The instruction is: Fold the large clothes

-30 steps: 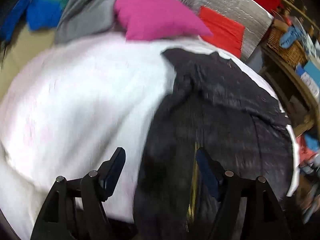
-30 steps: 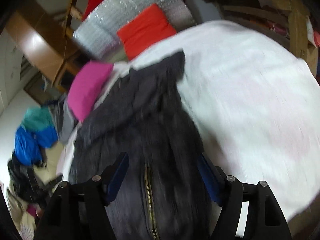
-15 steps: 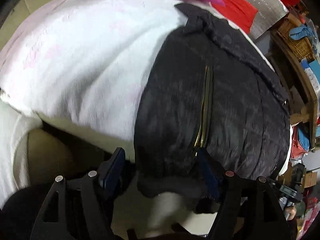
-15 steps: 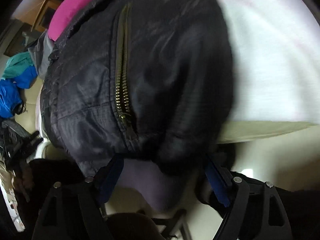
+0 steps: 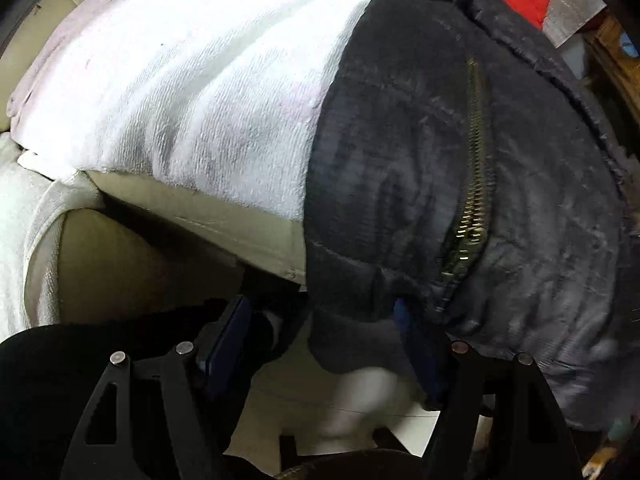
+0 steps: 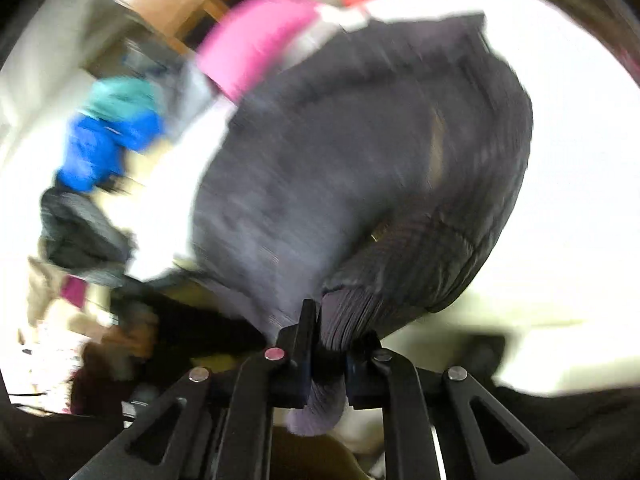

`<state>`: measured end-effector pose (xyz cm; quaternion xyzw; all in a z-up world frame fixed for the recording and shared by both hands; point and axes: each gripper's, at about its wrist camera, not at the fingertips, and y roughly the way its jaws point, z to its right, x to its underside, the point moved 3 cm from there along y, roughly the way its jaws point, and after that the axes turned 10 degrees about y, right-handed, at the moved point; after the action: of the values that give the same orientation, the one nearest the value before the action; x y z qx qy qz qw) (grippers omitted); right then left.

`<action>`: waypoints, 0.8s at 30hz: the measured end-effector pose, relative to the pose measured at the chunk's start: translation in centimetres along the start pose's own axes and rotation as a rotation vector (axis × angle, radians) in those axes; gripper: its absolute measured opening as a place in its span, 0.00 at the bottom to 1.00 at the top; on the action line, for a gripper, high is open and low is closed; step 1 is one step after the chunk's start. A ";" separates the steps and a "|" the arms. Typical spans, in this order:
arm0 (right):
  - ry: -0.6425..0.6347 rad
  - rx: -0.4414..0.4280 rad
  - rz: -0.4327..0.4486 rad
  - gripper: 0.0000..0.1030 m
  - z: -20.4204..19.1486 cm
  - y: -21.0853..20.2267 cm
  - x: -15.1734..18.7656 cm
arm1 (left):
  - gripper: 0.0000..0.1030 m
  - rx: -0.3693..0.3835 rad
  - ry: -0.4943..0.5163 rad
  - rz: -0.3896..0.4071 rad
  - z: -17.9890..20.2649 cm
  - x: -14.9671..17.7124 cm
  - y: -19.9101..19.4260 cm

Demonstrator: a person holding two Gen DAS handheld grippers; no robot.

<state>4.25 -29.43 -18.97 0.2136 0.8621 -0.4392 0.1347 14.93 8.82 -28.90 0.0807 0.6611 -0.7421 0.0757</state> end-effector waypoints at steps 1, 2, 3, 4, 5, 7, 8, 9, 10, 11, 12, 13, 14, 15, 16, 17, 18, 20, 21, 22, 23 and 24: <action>-0.022 -0.019 0.036 0.12 -0.8 -0.8 -0.6 | 0.77 -0.007 0.004 -0.005 0.3 -0.1 0.3; -0.040 -0.015 0.051 0.12 -1.4 -0.8 -1.6 | 0.79 -0.013 0.011 -0.006 0.7 -0.2 0.7; -0.057 0.010 0.056 0.12 -1.7 -0.5 -1.9 | 0.80 -0.018 0.015 -0.003 0.9 -0.1 0.9; -0.050 0.020 0.044 0.12 -1.6 0.0 -2.0 | 0.81 -0.022 0.016 -0.002 1.0 -0.2 1.2; -0.028 0.019 0.021 0.12 -1.1 0.6 -2.1 | 0.82 -0.027 0.017 -0.004 1.0 -0.3 1.8; -0.006 0.030 -0.006 0.12 -0.8 1.7 -1.5 | 0.84 -0.021 0.013 -0.017 1.0 -0.1 2.7; -0.009 0.038 -0.012 0.12 -1.0 2.3 -1.2 | 0.84 -0.011 0.007 -0.017 1.1 -0.1 2.9; -0.001 0.036 -0.014 0.12 -0.9 2.7 -0.9 | 0.84 0.001 0.000 -0.016 0.9 -0.2 3.1; 0.011 0.029 -0.012 0.12 -1.1 2.7 -0.5 | 0.84 0.010 0.000 -0.012 0.8 -0.3 3.2; 0.019 0.025 -0.008 0.12 -1.4 2.5 -0.4 | 0.84 0.017 0.003 -0.005 0.8 -0.2 3.2; 0.029 0.019 0.004 0.12 -1.3 2.1 -0.5 | 0.81 0.023 0.004 0.002 0.8 -0.2 3.2; 0.035 0.017 0.012 0.12 -1.4 2.2 -0.8 | 0.65 0.054 0.008 0.015 1.0 -0.2 3.1; 0.038 0.016 0.016 0.12 -1.5 2.2 -0.9 | 0.49 0.097 0.015 0.027 1.3 -0.1 2.9; 0.037 0.020 0.024 0.12 -1.6 1.8 -1.0 | 0.48 0.110 0.033 0.040 1.8 0.1 2.5; 0.034 0.026 0.031 0.12 -1.8 1.7 -1.1 | 0.42 0.111 0.038 0.050 1.8 0.2 2.3; 0.031 0.031 0.039 0.12 -2.0 1.4 -1.1 | 0.34 0.127 0.041 0.054 1.9 0.4 2.0; 0.029 0.030 0.044 0.12 -2.2 1.1 -1.2 | 0.30 0.142 0.040 0.059 2.0 0.7 1.6; 0.014 0.033 0.058 0.12 -3.0 0.6 -1.4 | 0.21 0.195 0.038 0.079 1.9 1.1 0.4; 0.006 0.035 0.065 0.12 -3.3 0.4 -1.6 | 0.20 0.220 0.037 0.099 1.7 1.3 -0.6; -0.002 0.037 0.073 0.12 -3.7 0.2 -1.8 | 0.19 0.232 0.036 0.109 1.7 1.5 -1.1; -0.013 0.035 0.083 0.12 -4.3 -0.1 -2.1 | 0.18 0.250 0.035 0.119 1.7 1.6 -1.9; -0.025 0.033 0.092 0.12 -4.7 -0.3 -2.5 | 0.18 0.278 0.029 0.132 1.6 1.8 -2.8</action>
<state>6.05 -26.35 -15.02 0.2497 0.8423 -0.4492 0.1623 12.52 7.56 -26.36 0.1444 0.5462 -0.8187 0.1026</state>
